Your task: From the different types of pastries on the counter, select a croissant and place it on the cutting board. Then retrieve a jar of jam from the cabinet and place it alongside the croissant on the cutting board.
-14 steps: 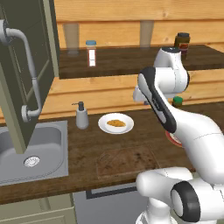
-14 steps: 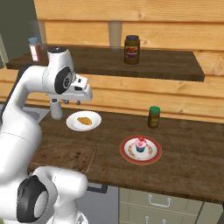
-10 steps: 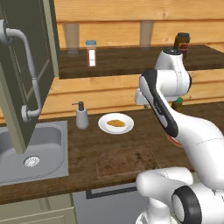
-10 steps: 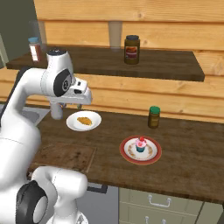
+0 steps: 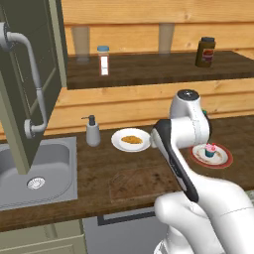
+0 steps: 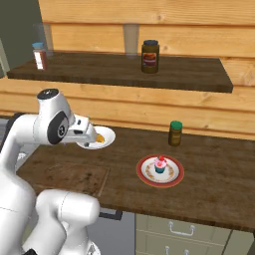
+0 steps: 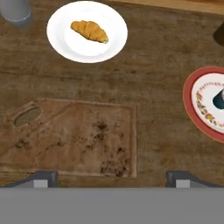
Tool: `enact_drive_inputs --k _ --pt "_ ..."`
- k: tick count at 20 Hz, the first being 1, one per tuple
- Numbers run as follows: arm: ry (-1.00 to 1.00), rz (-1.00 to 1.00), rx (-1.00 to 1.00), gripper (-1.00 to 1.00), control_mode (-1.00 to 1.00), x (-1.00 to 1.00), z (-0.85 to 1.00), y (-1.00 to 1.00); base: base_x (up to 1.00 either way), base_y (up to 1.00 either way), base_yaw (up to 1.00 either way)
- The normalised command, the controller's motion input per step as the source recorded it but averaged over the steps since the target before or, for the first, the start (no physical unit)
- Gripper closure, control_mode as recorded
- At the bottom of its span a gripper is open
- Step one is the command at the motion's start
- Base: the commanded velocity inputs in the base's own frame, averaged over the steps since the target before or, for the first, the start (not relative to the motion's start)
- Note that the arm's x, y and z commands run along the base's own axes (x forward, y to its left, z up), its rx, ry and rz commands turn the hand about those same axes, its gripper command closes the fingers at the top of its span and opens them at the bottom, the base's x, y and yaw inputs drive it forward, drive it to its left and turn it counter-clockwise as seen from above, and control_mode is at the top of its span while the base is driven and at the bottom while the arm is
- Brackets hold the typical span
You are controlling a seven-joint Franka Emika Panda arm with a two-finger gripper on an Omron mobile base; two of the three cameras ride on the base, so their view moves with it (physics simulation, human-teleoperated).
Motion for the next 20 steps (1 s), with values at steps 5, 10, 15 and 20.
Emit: enact_drive_inputs --k 5,10,15,20 --pt "-0.01 0.00 0.00 -1.00 -1.00 0.67 -0.33 0.00 0.00 0.00 0.00" --pt "0.00 0.00 0.00 -1.00 -1.00 0.67 0.00 0.01 0.00 0.00 0.00" --pt "0.03 0.00 0.00 -1.00 -1.00 0.56 0.00 0.14 0.00 0.00 0.00" --pt "0.02 0.00 0.00 -1.00 -1.00 0.63 -0.13 0.26 0.00 0.00 0.00"
